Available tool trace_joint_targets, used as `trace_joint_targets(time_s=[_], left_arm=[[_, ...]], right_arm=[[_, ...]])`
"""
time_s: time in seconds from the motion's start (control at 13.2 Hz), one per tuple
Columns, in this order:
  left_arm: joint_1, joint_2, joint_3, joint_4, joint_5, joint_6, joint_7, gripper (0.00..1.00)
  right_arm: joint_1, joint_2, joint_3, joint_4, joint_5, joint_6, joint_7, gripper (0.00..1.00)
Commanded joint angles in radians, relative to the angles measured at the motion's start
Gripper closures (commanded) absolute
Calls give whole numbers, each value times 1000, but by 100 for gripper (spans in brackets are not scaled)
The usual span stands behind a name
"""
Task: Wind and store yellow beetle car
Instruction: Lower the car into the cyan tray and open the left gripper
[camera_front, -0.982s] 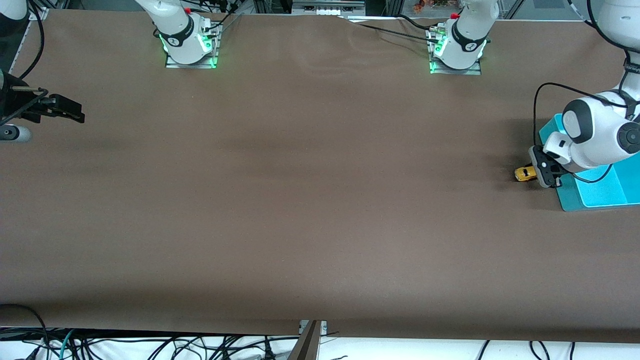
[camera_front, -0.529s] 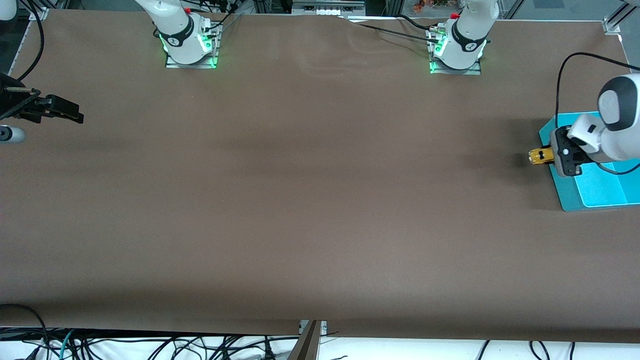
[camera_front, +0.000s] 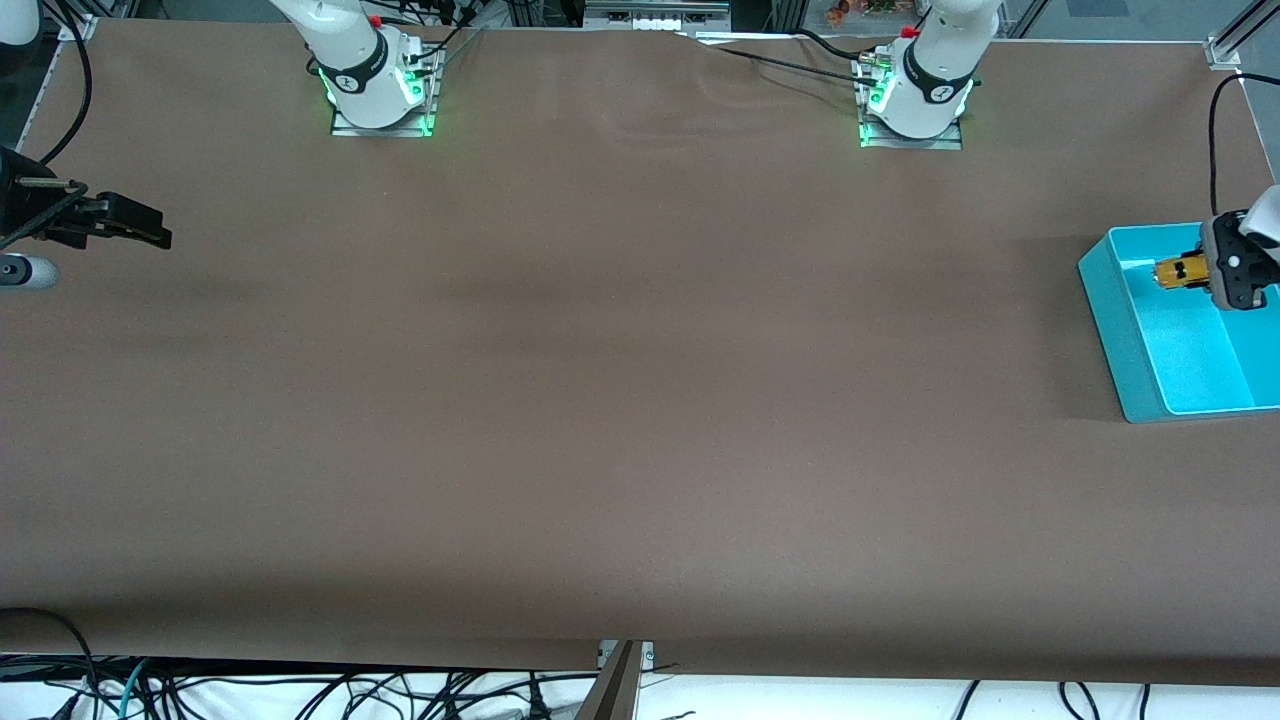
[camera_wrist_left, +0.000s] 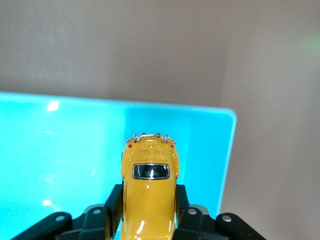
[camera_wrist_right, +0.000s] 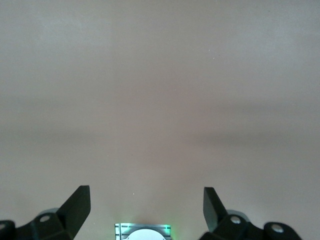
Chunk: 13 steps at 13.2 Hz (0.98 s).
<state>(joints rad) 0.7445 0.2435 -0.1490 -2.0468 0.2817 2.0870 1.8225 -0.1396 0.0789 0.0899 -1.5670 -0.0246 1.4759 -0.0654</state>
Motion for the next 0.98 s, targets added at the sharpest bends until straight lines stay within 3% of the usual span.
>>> trace_joint_targets(time_s=[0.0,0.08,0.38,0.45,0.53,0.6,0.76,0.91], left_arm=[[68,43,-15,-71,27,149,64,82],[90,72,-15,-81,27,201,83,77],[147,172,-15,-79,27,286,174,76],[147,181,-15,-75,27,292,182,70],[148,175,-17,-70,25,291,184,17],[145,165,-20,-61,25,277,185,0],[139,131,-23,-41,14,234,181,0],[138,59,-56,14,2,86,176,0]], right_arm=[[9,9,-7,25,15,-14,-10,0],[9,9,-4,27,15,-16,-8,0],[9,9,-1,25,15,-16,44,0],[9,9,-1,27,15,-16,39,0],[9,10,-1,27,15,-16,39,0],[9,12,-1,27,15,-16,39,0],[9,13,-2,27,15,-16,38,0],[9,13,-2,27,14,-16,38,0]])
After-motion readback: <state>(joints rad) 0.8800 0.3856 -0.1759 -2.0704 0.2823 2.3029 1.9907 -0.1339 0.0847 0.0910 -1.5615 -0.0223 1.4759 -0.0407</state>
